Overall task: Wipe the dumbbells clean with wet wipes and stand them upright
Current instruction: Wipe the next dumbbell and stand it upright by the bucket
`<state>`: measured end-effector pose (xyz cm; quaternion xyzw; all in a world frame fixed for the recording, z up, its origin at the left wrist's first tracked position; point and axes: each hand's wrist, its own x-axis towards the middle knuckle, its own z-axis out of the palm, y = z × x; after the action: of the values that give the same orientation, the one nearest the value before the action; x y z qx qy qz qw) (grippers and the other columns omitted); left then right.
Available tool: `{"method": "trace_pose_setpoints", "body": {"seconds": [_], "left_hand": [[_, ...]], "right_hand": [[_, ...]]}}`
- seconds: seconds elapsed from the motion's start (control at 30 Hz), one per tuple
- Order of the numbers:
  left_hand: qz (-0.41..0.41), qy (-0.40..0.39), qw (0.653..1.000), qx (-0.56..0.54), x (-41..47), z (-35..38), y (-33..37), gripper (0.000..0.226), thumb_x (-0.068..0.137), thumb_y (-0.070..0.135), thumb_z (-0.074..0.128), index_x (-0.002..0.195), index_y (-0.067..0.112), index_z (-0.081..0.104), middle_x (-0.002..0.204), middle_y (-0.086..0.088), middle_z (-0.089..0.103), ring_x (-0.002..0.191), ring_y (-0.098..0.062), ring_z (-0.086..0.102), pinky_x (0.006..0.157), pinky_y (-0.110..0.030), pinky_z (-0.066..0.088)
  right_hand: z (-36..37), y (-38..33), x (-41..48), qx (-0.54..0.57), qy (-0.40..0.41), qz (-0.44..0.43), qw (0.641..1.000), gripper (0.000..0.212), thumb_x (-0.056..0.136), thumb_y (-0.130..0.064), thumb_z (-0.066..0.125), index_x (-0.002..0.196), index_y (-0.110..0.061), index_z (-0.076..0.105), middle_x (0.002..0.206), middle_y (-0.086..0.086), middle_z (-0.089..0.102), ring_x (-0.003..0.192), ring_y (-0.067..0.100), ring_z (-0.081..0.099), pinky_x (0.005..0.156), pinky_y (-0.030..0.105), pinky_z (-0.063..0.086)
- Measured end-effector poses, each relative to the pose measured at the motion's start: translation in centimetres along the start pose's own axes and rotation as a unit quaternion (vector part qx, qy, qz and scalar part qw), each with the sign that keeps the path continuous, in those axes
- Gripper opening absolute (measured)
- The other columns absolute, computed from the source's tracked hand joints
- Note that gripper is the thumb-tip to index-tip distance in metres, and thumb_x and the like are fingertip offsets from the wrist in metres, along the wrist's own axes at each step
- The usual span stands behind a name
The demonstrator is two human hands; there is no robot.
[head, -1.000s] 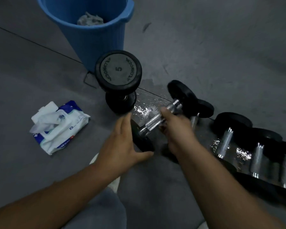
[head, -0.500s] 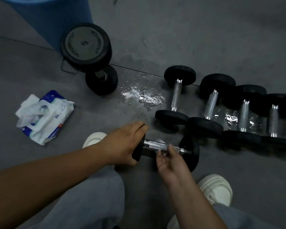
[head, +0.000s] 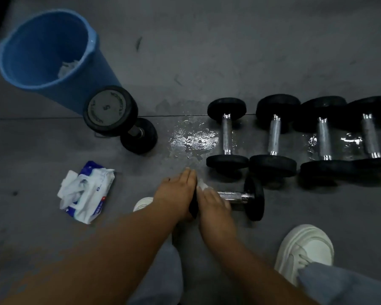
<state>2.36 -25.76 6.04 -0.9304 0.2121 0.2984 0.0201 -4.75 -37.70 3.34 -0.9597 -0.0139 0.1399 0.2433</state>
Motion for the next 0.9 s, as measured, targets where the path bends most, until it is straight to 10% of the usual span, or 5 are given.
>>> {"method": "trace_pose_setpoints", "body": {"seconds": [0.4, 0.67, 0.73, 0.8, 0.9], "left_hand": [[-0.102, -0.055, 0.983, -0.139, -0.5, 0.6, 0.9, 0.112, 0.062, 0.033, 0.085, 0.148, 0.028, 0.012, 0.145, -0.001, 0.036, 0.131, -0.026, 0.043, 0.094, -0.044, 0.048], [-0.090, -0.041, 0.985, -0.144, -0.5, 0.9, 0.6, 0.110, 0.066, 0.038, 0.082, 0.149, 0.028, 0.010, 0.151, 0.000, 0.031, 0.135, -0.024, 0.040, 0.097, -0.046, 0.046], [-0.084, -0.041, 0.988, -0.123, -0.3, 0.9, 0.5, 0.115, 0.067, 0.044, 0.083, 0.151, 0.028, 0.006, 0.160, 0.000, 0.018, 0.142, -0.023, 0.031, 0.102, -0.046, 0.044], [-0.074, -0.040, 0.991, -0.100, -0.4, 0.8, 0.4, 0.122, 0.066, 0.046, 0.084, 0.154, 0.025, 0.002, 0.165, 0.001, 0.004, 0.148, -0.020, 0.021, 0.108, -0.045, 0.040], [-0.050, -0.036, 0.996, -0.066, -0.4, 0.5, 0.3, 0.124, 0.066, 0.046, 0.084, 0.156, 0.020, 0.002, 0.166, 0.001, 0.005, 0.149, -0.018, 0.020, 0.110, -0.042, 0.039]], "right_hand": [[0.3, 1.6, 0.3, 0.001, 0.102, -0.008, 0.995, 0.020, 0.065, -0.026, 0.059, 0.080, -0.032, 0.069, 0.081, -0.013, 0.066, 0.093, 0.013, 0.061, 0.082, 0.030, 0.023], [1.3, 0.5, -1.2, 0.128, 0.091, 0.080, 0.984, 0.015, 0.079, -0.023, 0.058, 0.085, -0.028, 0.071, 0.078, -0.013, 0.067, 0.083, 0.010, 0.058, 0.079, 0.032, 0.039], [0.9, -0.7, -1.1, 0.387, 0.042, 0.274, 0.879, 0.013, 0.085, -0.009, 0.061, 0.091, -0.015, 0.071, 0.078, -0.007, 0.068, 0.079, 0.014, 0.061, 0.071, 0.027, 0.046], [1.8, -0.7, 0.9, 0.601, -0.001, 0.463, 0.652, 0.013, 0.089, 0.000, 0.054, 0.085, -0.007, 0.065, 0.054, -0.007, 0.063, 0.055, 0.014, 0.061, 0.053, 0.021, 0.047], [2.8, -0.3, 1.5, 0.730, -0.005, 0.520, 0.444, 0.024, 0.091, 0.006, 0.049, 0.076, -0.011, 0.059, 0.044, -0.004, 0.058, 0.036, 0.005, 0.052, 0.036, 0.014, 0.039]]}}
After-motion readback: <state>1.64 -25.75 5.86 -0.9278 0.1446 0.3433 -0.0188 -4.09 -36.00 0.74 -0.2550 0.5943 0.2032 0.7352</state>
